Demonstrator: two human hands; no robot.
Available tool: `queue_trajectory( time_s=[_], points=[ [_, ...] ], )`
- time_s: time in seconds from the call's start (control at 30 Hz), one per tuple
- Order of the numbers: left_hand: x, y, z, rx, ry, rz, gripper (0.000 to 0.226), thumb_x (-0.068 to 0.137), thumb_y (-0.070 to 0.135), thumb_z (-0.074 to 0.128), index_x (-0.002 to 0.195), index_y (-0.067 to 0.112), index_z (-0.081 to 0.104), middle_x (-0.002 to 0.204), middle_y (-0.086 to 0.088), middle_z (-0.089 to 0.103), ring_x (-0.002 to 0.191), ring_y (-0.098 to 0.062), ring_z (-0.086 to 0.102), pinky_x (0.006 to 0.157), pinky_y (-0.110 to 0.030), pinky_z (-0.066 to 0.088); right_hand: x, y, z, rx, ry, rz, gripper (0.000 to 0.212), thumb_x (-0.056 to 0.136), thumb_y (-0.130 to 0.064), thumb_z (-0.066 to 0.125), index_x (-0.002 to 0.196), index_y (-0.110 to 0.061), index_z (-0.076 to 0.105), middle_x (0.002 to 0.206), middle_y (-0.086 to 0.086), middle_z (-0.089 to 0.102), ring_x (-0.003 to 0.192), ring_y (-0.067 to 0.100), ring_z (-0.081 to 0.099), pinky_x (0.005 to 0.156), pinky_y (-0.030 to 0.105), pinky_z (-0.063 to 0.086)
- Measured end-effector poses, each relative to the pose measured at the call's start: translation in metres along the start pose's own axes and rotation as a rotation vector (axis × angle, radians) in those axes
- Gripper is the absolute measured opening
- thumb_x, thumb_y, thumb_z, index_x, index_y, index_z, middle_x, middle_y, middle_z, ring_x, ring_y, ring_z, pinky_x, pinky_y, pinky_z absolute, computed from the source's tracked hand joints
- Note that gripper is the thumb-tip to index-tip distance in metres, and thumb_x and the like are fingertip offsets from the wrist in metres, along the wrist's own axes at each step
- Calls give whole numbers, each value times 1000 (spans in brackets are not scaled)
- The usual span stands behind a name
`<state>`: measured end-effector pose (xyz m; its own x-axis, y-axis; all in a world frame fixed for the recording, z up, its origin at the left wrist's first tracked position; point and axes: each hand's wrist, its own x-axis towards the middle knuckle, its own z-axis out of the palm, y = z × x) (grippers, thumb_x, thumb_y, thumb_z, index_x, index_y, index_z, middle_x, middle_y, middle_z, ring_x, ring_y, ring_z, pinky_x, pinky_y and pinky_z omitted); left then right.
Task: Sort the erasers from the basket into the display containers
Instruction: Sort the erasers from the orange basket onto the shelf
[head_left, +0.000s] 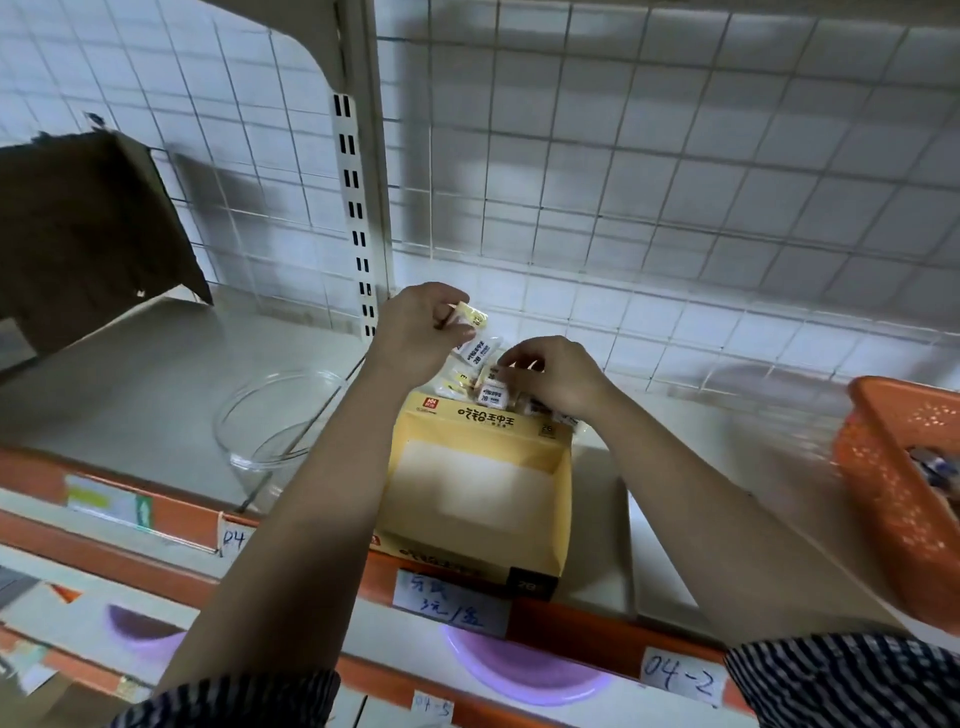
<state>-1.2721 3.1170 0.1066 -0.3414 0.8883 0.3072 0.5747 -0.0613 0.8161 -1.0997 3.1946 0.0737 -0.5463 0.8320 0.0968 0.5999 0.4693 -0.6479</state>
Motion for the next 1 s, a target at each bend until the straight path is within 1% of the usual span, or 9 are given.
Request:
queue_trajectory(
  time_s=[0.07, 0.13, 0.27, 0.37, 0.5, 0.6, 0.77, 0.87, 1.0],
  points=[
    [3, -2, 7, 45, -31, -15, 32, 81, 7, 75, 112, 10, 68, 90, -10, 66, 90, -21, 63, 89, -30, 52, -4, 4, -7, 9, 13, -13, 22, 91, -30, 64, 111, -24, 70, 107, -6, 64, 94, 11, 59, 74, 21, 42],
    [6, -2, 15, 67, -85, -46, 30, 83, 9, 74, 112, 11, 68, 97, -8, 65, 95, -19, 62, 90, -29, 50, -12, 9, -18, 34, 86, -30, 24, 92, -25, 62, 116, -21, 68, 109, -5, 64, 93, 9, 59, 76, 15, 42],
    [9, -2, 30, 188, -202, -48, 16, 85, 13, 73, 97, 19, 65, 91, -3, 57, 88, -14, 52, 74, -19, 37, -31, 22, -41, 118, 207, -20, 15, 92, -19, 63, 106, -20, 70, 97, -8, 65, 80, 2, 58, 68, 4, 40],
    [12, -1, 37, 221, -221, -70, 24, 84, 13, 74, 108, 11, 70, 99, -5, 65, 96, -15, 59, 73, -16, 41, -43, 31, -53, 135, 241, 6, 13, 93, -21, 62, 103, -22, 70, 96, -11, 66, 82, 4, 58, 64, 4, 40],
    [15, 0, 40, 219, -283, -104, 25, 81, 8, 76, 106, 11, 72, 93, -4, 66, 93, -23, 68, 46, -8, 44, -56, 42, -64, 139, 272, 35, 12, 93, -20, 62, 101, -21, 71, 96, -11, 67, 84, 8, 58, 60, 4, 38],
    [16, -1, 41, 266, -345, -102, 26, 81, 10, 77, 107, 12, 73, 101, -7, 71, 92, -23, 68, 53, -12, 43, -63, 48, -70, 133, 278, 40, 13, 93, -20, 61, 102, -20, 71, 99, -9, 68, 87, 9, 59, 59, 4, 38],
    [18, 8, 40, 322, -285, -45, 41, 85, 19, 74, 123, 8, 64, 115, -8, 65, 100, -19, 60, 80, -24, 43, -74, 55, -88, 131, 307, 40, 11, 94, -20, 61, 99, -23, 70, 96, -9, 66, 82, 10, 58, 57, 3, 38],
    [17, 28, 48, 213, -195, 69, 29, 90, 23, 68, 116, 11, 68, 109, -3, 67, 93, -14, 60, 78, -24, 45, -83, 59, -104, 113, 349, 53, 12, 93, -21, 61, 100, -25, 70, 95, -10, 66, 82, 9, 58, 59, 2, 38],
    [9, 71, 79, 135, -110, 247, 14, 93, 20, 63, 99, 14, 73, 94, 6, 69, 76, -5, 59, 70, -13, 42, -104, 70, -134, 72, 420, 65, 13, 93, -20, 61, 101, -25, 70, 93, -10, 65, 79, 8, 58, 66, 6, 41]
  ],
)
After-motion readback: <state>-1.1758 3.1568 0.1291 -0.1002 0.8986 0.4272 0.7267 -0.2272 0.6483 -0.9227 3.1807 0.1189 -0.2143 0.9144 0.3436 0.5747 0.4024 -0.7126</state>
